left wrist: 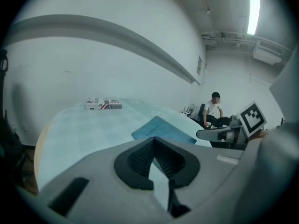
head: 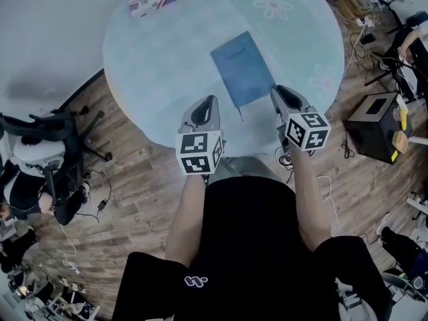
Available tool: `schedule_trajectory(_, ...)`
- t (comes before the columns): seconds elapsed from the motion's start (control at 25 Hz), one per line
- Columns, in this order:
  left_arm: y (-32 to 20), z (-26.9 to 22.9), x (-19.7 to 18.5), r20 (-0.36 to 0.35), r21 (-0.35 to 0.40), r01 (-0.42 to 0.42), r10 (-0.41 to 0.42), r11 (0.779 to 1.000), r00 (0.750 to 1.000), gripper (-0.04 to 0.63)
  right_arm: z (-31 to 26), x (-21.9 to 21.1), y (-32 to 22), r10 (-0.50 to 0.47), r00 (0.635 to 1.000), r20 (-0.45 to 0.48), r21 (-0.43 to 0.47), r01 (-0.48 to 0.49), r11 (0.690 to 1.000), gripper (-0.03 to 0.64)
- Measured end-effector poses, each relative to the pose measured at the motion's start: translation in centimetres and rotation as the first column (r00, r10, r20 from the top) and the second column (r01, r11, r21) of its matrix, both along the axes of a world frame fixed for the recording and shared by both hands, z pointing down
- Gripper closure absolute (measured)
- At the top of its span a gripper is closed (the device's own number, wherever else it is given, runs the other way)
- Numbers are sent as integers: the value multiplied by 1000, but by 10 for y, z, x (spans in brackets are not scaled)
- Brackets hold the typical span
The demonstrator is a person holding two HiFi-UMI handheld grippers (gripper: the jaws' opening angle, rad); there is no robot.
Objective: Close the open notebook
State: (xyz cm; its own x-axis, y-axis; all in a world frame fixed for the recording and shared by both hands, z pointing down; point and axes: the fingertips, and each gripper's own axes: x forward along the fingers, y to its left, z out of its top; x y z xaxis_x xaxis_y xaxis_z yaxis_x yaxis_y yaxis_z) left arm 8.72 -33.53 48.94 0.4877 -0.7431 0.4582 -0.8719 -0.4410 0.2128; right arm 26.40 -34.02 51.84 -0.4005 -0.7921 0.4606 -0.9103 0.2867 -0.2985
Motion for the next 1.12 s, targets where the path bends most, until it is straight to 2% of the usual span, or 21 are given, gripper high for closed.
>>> schedule_trajectory(0.16, -34, -46, 19, -6, 120, -9, 10, 993, 1000, 592, -68, 12, -42, -2, 1000, 16, 203, -1, 979, 568)
schedule_trajectory(0.2, -41, -59, 22, -11, 147, -1, 2, 989, 1000, 592, -85, 12, -51, -2, 999, 32, 256, -6, 967, 606)
schedule_trajectory(0.36, -68, -126, 10, -45, 266, 60, -50, 962, 998, 592, -161, -7, -80, -47, 995, 89, 421, 5, 907, 607)
schedule_trajectory(0.52, -94, -208, -13, -98, 405, 139, -108, 904, 989, 592, -240, -29, -106, -99, 989, 113, 549, 21, 835, 607)
schedule_trajectory(0.68, -90, -280, -31, -140, 549, 207, -155, 810, 978, 592, -294, -55, -105, -160, 984, 78, 640, 74, 765, 607)
schedule_trajectory(0.76, -84, -307, -34, -152, 594, 225, -166, 772, 974, 592, -313, -67, -99, -193, 979, 59, 667, 105, 737, 607)
schedule_trajectory(0.84, -84, -323, -38, -157, 616, 247, -192, 748, 969, 592, -328, -77, -102, -215, 976, 45, 676, 129, 725, 607)
schedule_trajectory(0.92, -84, -325, -43, -164, 609, 277, -224, 743, 961, 592, -335, -85, -106, -224, 974, 35, 668, 144, 730, 607)
schedule_trajectory(1.12, -78, -304, -46, -122, 590, 257, -230, 765, 966, 592, -327, -97, -98, -209, 977, -41, 642, 186, 744, 606)
